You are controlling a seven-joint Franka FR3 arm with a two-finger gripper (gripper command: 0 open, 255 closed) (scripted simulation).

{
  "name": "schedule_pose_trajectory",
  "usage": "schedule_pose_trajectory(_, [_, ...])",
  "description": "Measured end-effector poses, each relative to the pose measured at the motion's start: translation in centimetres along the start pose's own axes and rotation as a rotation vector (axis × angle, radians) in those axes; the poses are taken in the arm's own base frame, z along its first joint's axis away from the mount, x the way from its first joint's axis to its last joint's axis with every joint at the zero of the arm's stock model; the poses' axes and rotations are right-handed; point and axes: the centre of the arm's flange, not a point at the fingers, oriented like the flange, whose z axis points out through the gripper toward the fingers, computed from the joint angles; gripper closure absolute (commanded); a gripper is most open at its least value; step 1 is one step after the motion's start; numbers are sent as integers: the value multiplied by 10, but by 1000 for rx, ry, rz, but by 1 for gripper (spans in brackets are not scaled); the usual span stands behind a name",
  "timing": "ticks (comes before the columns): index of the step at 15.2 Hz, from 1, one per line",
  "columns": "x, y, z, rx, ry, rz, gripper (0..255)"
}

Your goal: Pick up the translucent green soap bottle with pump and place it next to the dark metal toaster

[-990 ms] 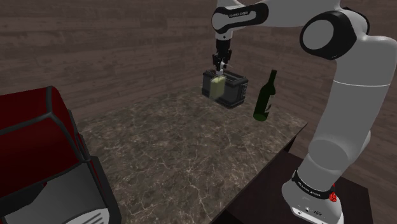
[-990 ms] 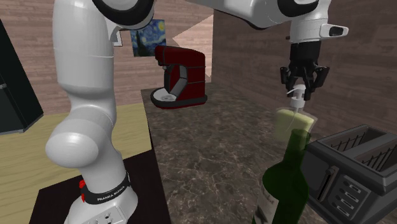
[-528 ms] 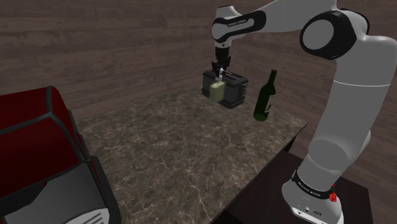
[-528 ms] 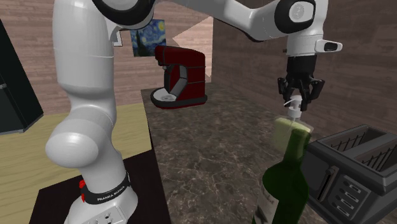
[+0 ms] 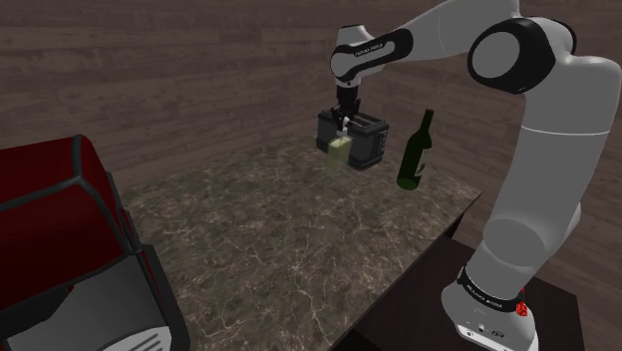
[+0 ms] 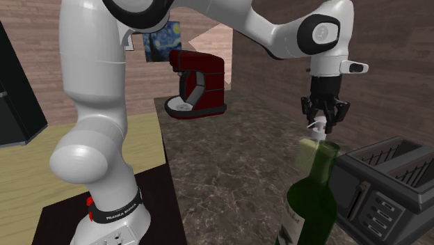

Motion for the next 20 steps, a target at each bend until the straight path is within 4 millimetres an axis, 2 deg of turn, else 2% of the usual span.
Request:
schedule_pose_trajectory(3, [0,-3,14,0,0,0,255])
schedule_pose_trajectory(9, [0,-3,17,0,0,0,255])
schedule_pose_trajectory(10, [0,-3,17,0,0,0,0])
schedule_pose_trajectory(16, [0,-3,17,0,1,0,0])
schedule_pose_trajectory(20, [-1,-3,-20,-1,2,0,0])
